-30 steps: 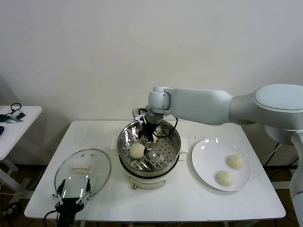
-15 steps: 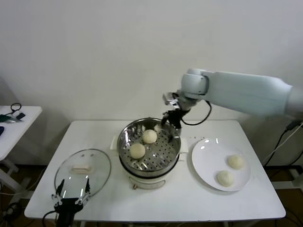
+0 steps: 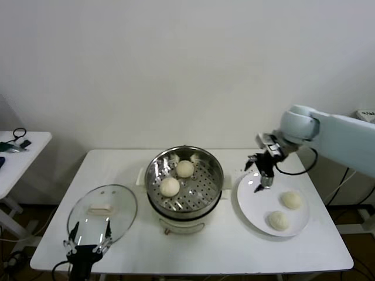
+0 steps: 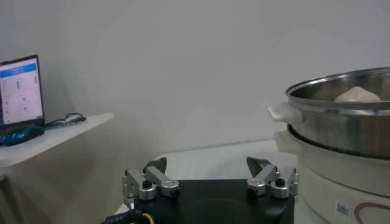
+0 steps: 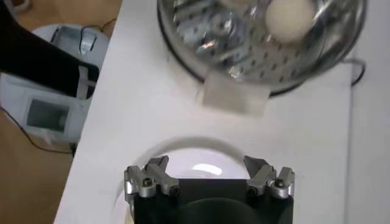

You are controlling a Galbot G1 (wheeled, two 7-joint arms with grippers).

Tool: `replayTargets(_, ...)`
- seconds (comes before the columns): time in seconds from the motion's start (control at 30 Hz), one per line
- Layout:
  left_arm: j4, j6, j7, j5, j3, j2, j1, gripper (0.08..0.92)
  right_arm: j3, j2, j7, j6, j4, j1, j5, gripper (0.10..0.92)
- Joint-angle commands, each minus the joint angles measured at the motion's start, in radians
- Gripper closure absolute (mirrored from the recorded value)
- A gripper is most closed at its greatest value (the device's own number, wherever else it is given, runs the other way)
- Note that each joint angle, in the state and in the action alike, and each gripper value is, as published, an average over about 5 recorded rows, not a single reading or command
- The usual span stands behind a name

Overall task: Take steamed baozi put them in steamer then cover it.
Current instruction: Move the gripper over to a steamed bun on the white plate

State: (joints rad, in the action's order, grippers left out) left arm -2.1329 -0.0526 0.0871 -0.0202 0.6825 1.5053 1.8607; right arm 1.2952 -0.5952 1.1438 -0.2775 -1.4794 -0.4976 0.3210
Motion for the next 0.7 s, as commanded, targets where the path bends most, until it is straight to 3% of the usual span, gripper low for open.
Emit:
replayTargets(0.03, 0.001, 0.002, 0.001, -0.006, 0.002, 0.004, 0.003, 0.177, -0.224, 0.143, 0.039, 0.023, 0.027, 0.321, -0.222, 0.203)
replayTargets(0.7, 0.030, 0.003, 0.002, -0.017, 0.000, 0.019, -0.011, 0.177, -0.383, 0.038, 0.011, 0.051, 0.161, 0.551, -0.338, 0.203)
